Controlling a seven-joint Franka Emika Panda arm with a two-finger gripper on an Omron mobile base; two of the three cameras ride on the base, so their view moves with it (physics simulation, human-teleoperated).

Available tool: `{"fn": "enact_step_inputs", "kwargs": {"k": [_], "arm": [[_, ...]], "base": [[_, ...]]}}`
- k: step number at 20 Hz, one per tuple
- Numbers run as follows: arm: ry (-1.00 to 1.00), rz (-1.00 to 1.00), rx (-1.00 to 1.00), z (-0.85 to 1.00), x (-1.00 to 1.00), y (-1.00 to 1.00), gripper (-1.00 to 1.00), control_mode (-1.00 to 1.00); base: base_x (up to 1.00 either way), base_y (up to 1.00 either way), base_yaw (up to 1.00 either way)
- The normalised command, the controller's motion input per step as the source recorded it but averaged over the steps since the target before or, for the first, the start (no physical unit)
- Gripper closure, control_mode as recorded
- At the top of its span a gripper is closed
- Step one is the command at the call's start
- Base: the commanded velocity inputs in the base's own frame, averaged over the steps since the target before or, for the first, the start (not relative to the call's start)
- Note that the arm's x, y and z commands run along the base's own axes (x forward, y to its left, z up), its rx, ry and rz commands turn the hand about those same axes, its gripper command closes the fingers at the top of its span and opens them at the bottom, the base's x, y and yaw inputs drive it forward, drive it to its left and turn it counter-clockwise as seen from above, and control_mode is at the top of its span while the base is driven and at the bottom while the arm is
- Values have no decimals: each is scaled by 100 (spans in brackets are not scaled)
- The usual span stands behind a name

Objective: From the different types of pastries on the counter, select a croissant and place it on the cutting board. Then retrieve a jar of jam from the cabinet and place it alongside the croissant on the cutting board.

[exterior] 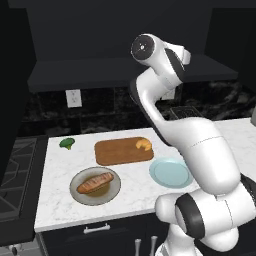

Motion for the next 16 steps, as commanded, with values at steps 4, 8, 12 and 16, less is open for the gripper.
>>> {"fn": "enact_step_inputs", "kwargs": {"k": [4,8,12,16], "arm": [[4,0,0,-1,49,-14,-100,-100],[25,-1,0,22,47,0,-100,-100],[14,0,0,-1,17,0,-100,-100],[-5,0,0,-19,23,0,-100,-100]], "base": [[0,0,0],[0,0,0],[0,0,0],[0,0,0]]}}
